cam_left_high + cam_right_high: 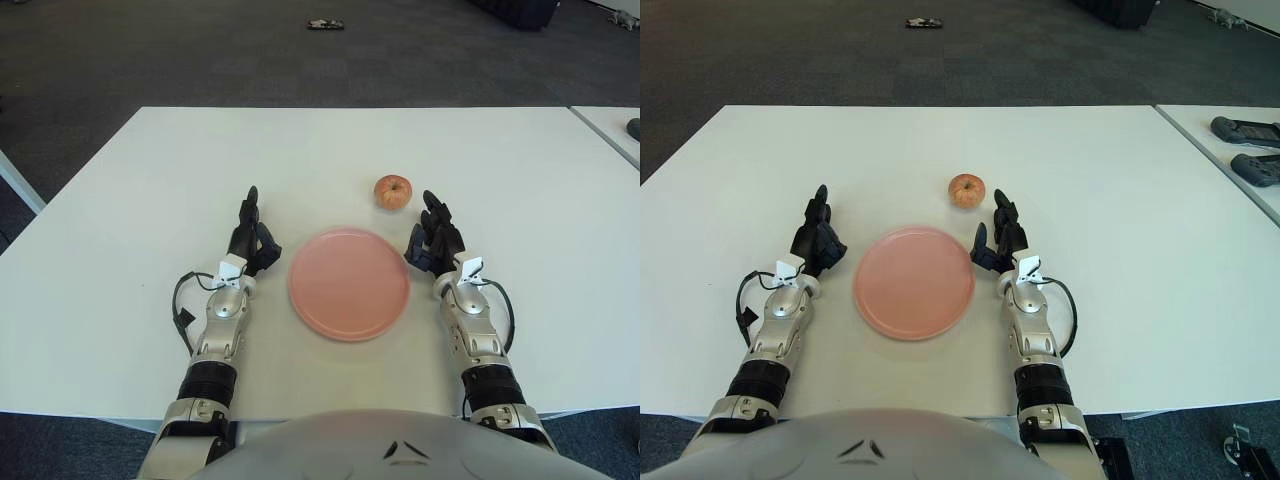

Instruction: Put the apple into the plate.

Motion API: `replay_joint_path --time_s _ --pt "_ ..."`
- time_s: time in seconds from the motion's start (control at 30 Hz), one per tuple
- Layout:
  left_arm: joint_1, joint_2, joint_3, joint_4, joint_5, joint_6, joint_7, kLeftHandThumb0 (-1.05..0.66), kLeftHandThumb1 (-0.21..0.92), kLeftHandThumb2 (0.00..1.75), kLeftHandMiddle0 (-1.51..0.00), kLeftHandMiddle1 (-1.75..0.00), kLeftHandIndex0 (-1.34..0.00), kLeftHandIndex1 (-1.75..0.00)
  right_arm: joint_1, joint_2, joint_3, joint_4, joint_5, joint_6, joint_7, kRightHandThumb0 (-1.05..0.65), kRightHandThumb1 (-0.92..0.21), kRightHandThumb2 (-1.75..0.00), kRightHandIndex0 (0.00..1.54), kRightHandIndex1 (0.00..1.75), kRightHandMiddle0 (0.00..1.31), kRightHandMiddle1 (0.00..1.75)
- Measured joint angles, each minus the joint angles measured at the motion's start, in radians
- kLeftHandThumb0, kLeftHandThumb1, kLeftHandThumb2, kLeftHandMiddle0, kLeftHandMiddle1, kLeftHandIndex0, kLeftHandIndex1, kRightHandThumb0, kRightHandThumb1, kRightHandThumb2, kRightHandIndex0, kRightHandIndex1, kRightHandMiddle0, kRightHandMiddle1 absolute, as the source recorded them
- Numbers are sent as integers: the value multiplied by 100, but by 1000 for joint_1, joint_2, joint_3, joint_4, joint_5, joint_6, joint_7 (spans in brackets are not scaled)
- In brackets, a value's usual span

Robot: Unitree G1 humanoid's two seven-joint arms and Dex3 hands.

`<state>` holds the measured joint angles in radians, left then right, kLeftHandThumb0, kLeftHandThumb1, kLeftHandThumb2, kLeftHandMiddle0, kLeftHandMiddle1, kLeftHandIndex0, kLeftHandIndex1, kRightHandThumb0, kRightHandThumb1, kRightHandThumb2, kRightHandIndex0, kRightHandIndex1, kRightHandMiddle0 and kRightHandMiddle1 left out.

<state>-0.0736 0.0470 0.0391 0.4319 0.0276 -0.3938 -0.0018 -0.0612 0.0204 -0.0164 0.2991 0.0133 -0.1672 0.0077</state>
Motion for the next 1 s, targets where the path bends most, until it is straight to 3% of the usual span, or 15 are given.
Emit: replay_joint_path --time_s 1.0 --pt "1 0 0 0 -3 0 0 -101 92 122 -4 0 0 -17 -1 -1 -2 17 2 -27 4 -40 -61 -124 13 0 0 21"
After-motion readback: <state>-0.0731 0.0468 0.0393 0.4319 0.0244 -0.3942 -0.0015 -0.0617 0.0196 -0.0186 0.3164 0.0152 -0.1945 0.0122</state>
